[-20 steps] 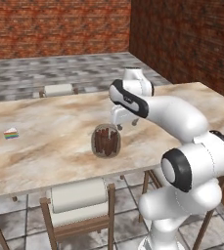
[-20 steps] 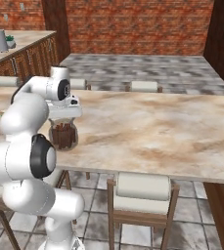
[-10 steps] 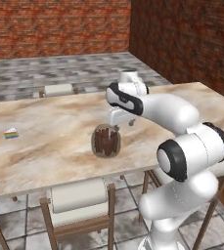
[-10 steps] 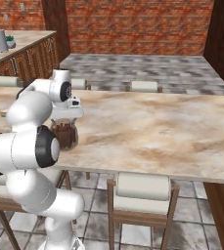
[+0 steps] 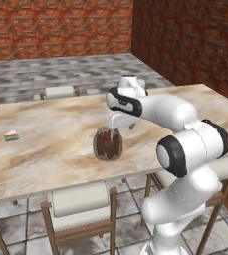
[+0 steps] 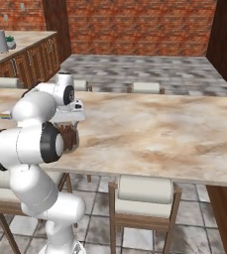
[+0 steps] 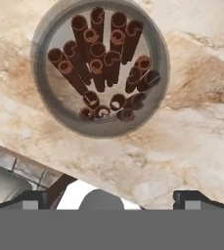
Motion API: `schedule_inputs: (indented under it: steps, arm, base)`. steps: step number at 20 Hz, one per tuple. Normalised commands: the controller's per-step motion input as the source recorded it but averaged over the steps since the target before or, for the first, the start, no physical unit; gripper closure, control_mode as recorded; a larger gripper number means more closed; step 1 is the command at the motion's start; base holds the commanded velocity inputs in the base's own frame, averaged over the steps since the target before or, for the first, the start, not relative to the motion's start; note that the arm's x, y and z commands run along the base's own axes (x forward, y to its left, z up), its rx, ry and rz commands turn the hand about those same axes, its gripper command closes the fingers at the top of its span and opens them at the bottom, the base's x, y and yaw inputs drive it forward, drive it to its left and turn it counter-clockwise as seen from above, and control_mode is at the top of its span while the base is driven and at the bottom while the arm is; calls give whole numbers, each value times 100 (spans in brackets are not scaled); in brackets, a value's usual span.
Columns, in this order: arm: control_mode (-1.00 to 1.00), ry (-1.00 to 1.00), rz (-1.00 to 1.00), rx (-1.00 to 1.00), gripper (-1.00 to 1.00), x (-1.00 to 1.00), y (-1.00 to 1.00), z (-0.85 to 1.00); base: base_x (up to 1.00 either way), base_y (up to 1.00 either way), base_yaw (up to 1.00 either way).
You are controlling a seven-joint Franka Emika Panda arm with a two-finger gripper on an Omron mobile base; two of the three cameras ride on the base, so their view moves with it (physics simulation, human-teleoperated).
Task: Pick the jar and jar from the dining table and place them in the open cabinet. Close the cabinet after placing the objects.
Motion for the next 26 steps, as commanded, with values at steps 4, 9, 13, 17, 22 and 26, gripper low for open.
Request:
schedule_inputs:
  steps: [4,9,13,17,22,26]
  arm:
    - [-100,0,0,0,-100,15,0,-7]
    - [-100,0,0,0,-100,14,0,-2]
    - [-100,0,0,0,-100,19,0,-3]
    - [-100,0,0,0,-100,17,0,-9]
    - [-100,0,0,0,-100,20,0,-13]
    - [-100,0,0,0,-100,17,0,-16]
  base:
    - [0,0,0]
    - [0,0,0]
    - [0,0,0]
    - [0,0,0]
    - [0,0,0]
    - [0,0,0]
